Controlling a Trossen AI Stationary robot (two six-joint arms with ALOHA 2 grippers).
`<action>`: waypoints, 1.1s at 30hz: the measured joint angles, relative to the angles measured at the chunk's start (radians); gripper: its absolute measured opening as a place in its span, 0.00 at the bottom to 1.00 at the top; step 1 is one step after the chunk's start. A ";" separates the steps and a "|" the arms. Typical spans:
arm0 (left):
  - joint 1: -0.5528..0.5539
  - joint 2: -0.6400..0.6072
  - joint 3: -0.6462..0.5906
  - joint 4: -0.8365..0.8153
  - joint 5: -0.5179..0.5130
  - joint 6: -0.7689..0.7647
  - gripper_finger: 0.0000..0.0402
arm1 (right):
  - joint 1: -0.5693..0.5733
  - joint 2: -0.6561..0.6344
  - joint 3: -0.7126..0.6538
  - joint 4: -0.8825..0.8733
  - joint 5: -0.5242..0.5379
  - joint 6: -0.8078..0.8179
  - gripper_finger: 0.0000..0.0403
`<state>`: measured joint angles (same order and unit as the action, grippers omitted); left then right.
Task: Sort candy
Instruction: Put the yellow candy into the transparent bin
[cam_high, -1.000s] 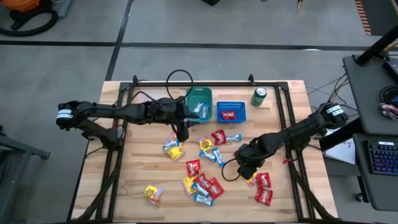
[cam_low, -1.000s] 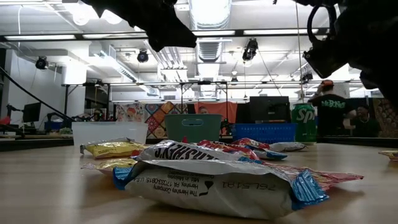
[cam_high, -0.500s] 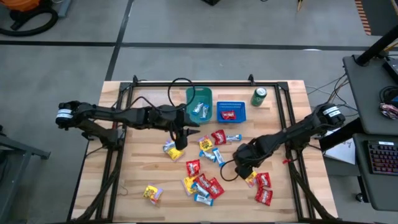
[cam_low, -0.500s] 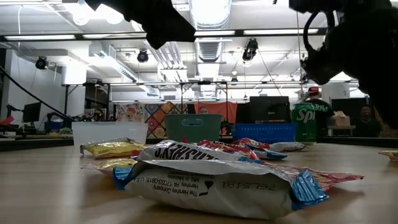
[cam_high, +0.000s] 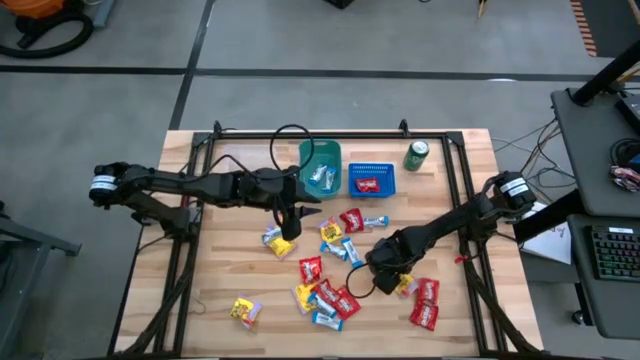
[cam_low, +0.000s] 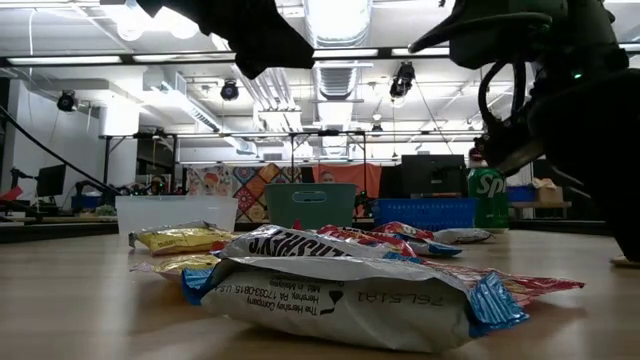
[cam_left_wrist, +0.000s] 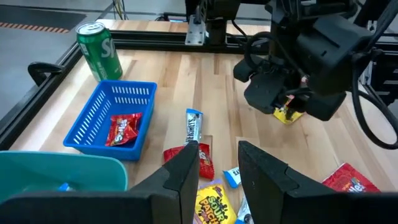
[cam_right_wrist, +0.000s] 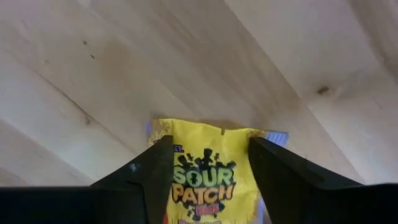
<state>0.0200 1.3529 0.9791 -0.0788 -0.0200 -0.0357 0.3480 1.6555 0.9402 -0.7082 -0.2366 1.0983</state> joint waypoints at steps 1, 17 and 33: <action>0.000 0.000 0.000 -0.001 0.000 0.000 0.24 | -0.001 0.003 0.001 0.006 0.007 0.000 0.45; 0.000 0.000 0.000 -0.023 0.002 0.001 0.24 | -0.015 -0.119 -0.004 0.021 0.230 -0.039 0.03; -0.066 0.001 -0.206 0.386 0.007 -0.043 0.30 | -0.026 -0.357 -0.014 0.706 0.905 -0.747 0.02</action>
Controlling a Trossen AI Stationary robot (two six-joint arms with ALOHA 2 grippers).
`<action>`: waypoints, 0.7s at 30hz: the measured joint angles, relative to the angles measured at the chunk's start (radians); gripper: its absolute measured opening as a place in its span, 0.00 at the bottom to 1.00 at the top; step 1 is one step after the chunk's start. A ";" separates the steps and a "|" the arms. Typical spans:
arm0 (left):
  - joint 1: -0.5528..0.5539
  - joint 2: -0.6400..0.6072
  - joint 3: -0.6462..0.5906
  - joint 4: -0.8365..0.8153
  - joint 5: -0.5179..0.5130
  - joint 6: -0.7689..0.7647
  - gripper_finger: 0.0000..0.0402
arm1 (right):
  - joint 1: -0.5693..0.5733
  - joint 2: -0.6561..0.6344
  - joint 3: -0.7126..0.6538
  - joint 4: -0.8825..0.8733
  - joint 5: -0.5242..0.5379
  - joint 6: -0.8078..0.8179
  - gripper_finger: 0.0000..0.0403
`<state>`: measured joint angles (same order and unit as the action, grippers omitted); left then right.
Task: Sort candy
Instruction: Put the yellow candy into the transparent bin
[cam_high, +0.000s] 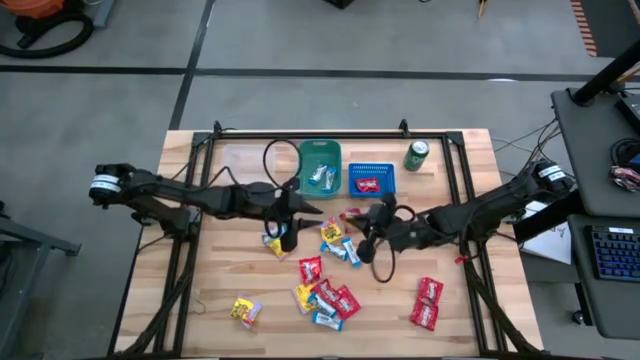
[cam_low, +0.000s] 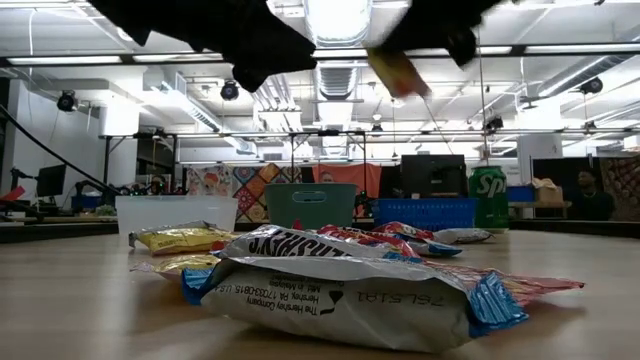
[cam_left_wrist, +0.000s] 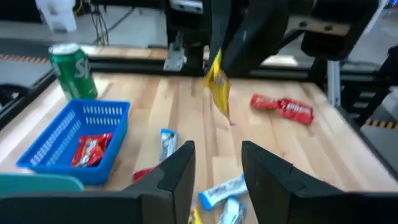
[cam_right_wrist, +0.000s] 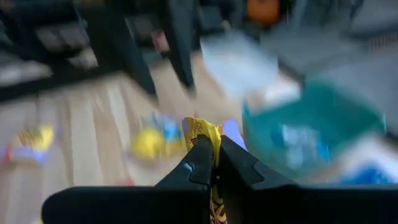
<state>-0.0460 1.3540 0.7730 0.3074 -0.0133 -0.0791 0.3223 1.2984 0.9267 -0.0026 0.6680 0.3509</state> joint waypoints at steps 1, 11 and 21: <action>-0.005 0.000 -0.012 0.033 -0.001 -0.004 0.33 | -0.007 0.002 0.000 0.074 0.002 -0.061 0.02; -0.039 0.001 -0.086 0.311 -0.064 -0.023 0.53 | -0.108 0.080 0.000 0.454 -0.190 -0.289 0.02; -0.039 0.001 -0.086 0.340 -0.133 -0.036 0.49 | -0.143 0.127 0.001 0.557 -0.231 -0.317 0.03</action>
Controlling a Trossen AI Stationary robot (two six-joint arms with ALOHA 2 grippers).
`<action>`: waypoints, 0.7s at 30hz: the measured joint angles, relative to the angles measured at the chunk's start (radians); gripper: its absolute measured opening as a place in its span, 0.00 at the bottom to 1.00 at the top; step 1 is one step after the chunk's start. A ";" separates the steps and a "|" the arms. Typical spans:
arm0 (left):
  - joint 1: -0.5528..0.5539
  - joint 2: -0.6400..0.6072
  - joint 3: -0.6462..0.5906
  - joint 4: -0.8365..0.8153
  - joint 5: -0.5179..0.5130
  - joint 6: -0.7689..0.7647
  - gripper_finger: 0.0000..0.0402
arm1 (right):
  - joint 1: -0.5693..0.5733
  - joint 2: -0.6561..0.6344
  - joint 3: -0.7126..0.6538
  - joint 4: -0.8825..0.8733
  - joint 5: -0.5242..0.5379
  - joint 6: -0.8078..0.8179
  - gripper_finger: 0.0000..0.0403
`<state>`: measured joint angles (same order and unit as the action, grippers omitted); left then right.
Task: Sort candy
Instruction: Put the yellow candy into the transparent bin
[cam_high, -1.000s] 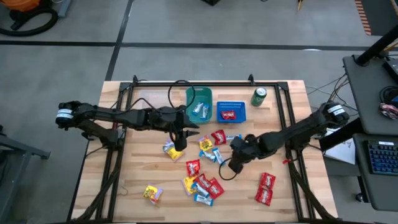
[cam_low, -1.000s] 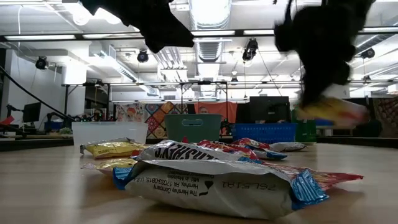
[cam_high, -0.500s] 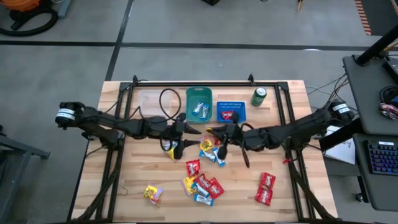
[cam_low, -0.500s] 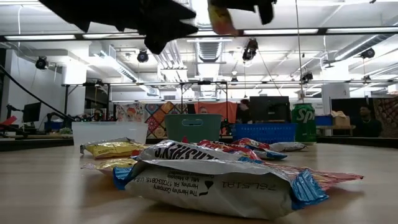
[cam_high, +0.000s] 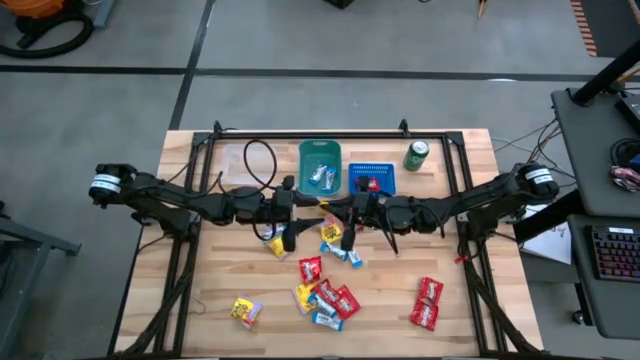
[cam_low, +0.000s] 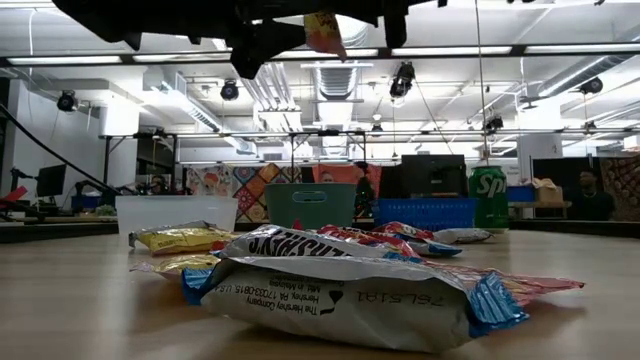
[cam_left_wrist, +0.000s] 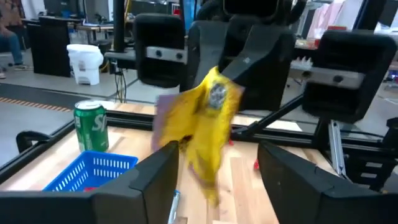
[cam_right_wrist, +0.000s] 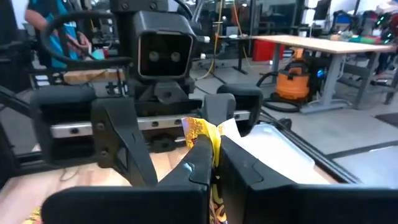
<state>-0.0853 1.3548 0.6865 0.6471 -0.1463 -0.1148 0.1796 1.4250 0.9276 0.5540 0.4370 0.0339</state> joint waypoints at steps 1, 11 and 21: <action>0.000 0.000 0.000 0.000 -0.005 0.000 0.47 | -0.001 0.003 0.000 0.006 0.000 -0.008 0.03; 0.000 0.000 0.000 -0.011 -0.083 -0.008 0.04 | -0.022 0.011 0.001 0.039 -0.002 -0.010 0.12; 0.008 -0.051 0.001 -0.242 -0.237 -0.068 0.00 | -0.058 -0.033 0.001 -0.063 0.007 0.017 0.41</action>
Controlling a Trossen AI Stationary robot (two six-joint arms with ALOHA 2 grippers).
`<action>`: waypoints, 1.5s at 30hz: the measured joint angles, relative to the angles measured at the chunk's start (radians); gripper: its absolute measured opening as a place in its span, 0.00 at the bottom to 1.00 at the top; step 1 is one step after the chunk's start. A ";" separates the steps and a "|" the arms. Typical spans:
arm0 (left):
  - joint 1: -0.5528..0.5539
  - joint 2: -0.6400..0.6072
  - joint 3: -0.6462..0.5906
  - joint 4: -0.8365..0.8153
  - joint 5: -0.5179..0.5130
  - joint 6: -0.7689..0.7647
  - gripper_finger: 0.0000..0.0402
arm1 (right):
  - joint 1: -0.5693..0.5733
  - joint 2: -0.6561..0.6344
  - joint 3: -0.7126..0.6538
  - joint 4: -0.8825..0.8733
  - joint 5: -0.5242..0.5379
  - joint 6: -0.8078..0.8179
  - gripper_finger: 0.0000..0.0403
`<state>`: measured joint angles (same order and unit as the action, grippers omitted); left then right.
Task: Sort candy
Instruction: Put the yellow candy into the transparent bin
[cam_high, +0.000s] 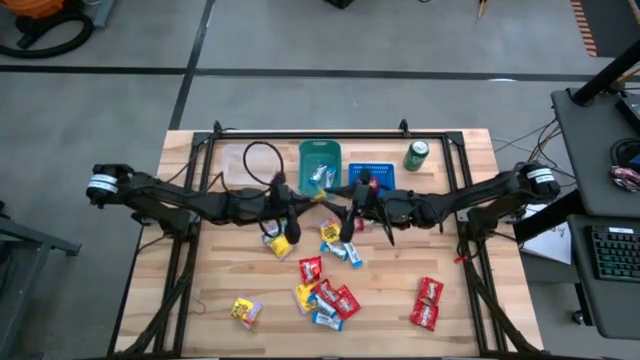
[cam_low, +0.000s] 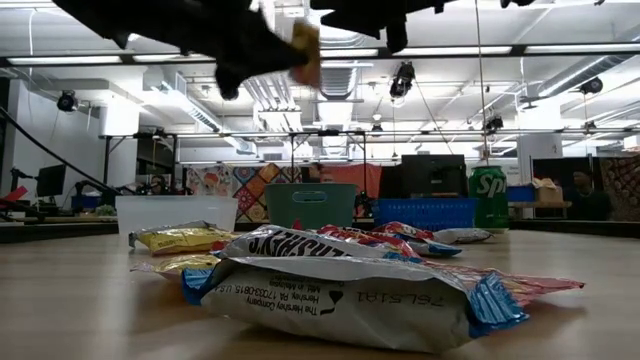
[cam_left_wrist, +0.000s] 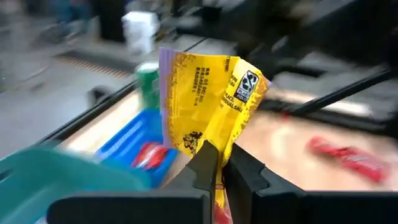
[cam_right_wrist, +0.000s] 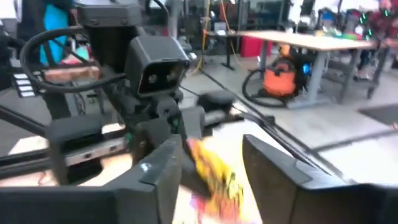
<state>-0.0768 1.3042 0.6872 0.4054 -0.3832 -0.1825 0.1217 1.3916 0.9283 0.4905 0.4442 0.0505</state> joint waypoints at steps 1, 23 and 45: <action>0.008 -0.023 0.000 -0.059 -0.032 -0.014 0.00 | -0.009 -0.015 0.000 -0.040 0.001 0.019 0.43; 0.604 -0.181 0.075 -0.975 -0.046 -0.013 0.00 | -0.291 -0.111 0.000 -0.532 -0.171 -0.002 0.55; 0.836 -0.123 0.110 -1.039 0.267 0.137 0.00 | -0.638 -0.087 0.000 -0.535 -0.688 -0.176 0.55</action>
<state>0.7588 1.1811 0.7968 -0.6332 -0.1161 -0.0456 -0.5162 1.3048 0.9287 -0.0443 -0.2436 -0.1255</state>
